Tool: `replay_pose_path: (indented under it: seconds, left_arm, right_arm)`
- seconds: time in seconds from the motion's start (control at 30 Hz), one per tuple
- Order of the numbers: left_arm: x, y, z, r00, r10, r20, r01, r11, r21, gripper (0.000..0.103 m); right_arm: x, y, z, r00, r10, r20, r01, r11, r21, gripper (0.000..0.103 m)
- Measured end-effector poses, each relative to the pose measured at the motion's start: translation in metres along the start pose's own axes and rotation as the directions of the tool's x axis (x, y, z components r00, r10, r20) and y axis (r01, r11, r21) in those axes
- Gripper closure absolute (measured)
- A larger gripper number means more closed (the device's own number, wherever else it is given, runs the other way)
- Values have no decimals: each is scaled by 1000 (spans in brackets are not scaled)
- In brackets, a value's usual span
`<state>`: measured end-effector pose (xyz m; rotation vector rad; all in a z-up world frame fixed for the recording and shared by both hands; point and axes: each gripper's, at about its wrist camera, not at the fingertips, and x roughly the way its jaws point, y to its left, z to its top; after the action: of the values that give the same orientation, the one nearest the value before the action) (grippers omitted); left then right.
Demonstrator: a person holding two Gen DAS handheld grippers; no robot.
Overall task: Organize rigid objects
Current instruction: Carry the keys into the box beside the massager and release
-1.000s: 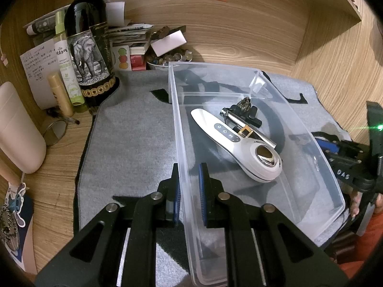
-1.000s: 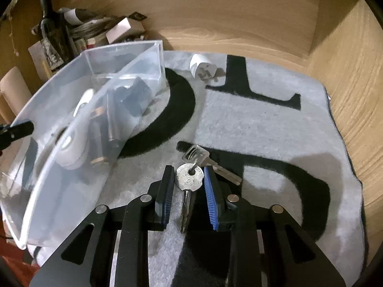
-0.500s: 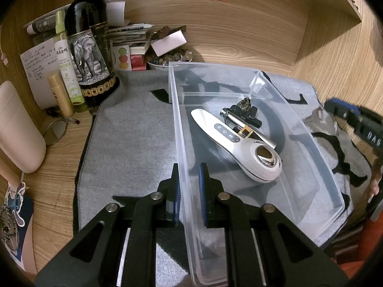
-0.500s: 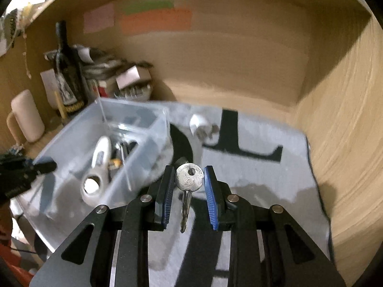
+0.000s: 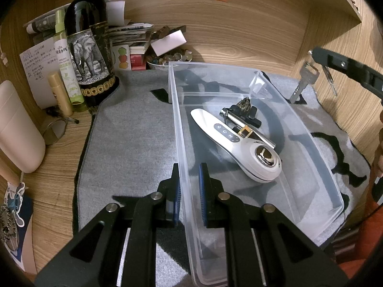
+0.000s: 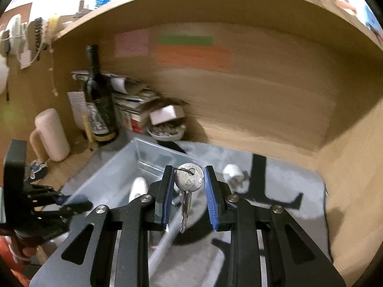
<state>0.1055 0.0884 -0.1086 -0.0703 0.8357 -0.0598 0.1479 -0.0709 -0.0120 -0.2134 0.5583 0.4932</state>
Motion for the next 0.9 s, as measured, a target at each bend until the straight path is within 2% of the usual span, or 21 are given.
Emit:
replay_pose_path:
  seconds: [0.23,0.53,0.83,0.9]
  left_arm:
    - [0,-1,0,1000,3,0,-3,1000,2,91]
    - [1,-2,0,1000,4,-1,-4,1000,3,91]
    - [0,-1,0,1000,4,0,-4,1000,2,91]
    - [0,-1,0,1000,5,0,-5,1000,1,91]
  right_arm:
    - [27,21,3,997,53,-47,-55,997,-56,80]
    - [79,31,-13,977,85,-196,-97,994,-55,80]
    - [90,31,-24,961,99,-257,-117,992,-55,80]
    - [87,31,-25,961,94,-260,-114,991,-63,76]
